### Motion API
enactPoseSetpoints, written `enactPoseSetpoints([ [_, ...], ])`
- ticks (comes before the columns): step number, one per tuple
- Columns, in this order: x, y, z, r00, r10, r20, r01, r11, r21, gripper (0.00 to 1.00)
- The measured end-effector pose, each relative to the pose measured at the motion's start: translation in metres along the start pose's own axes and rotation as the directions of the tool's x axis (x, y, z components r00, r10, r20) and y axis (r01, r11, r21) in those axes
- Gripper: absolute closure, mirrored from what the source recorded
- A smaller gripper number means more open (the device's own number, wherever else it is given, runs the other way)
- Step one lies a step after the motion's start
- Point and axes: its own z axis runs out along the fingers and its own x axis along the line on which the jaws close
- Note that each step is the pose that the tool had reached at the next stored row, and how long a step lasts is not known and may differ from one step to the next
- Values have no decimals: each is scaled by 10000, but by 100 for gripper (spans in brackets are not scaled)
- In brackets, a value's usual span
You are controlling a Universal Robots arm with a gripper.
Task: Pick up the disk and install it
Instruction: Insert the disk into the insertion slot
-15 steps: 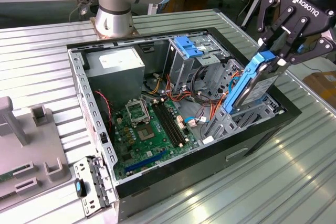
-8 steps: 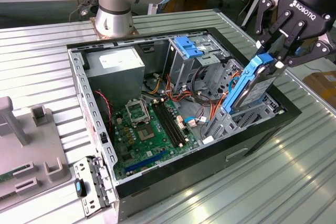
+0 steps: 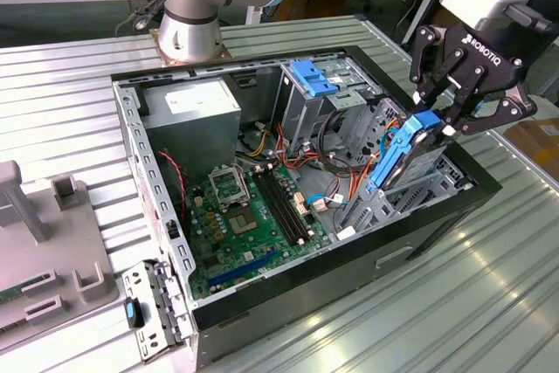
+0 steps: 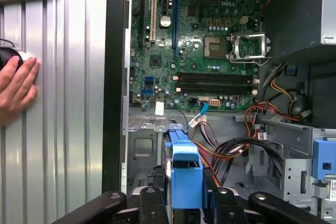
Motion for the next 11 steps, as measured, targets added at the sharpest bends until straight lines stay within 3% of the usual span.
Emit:
enactPoseSetpoints([
  [6,1,0,29,10000,1,-1,-1,10000,0,64],
  [9,4,0,114,10000,0,-1,0,10000,0,64],
  [11,5,0,135,10000,0,-5,0,10000,0,64],
])
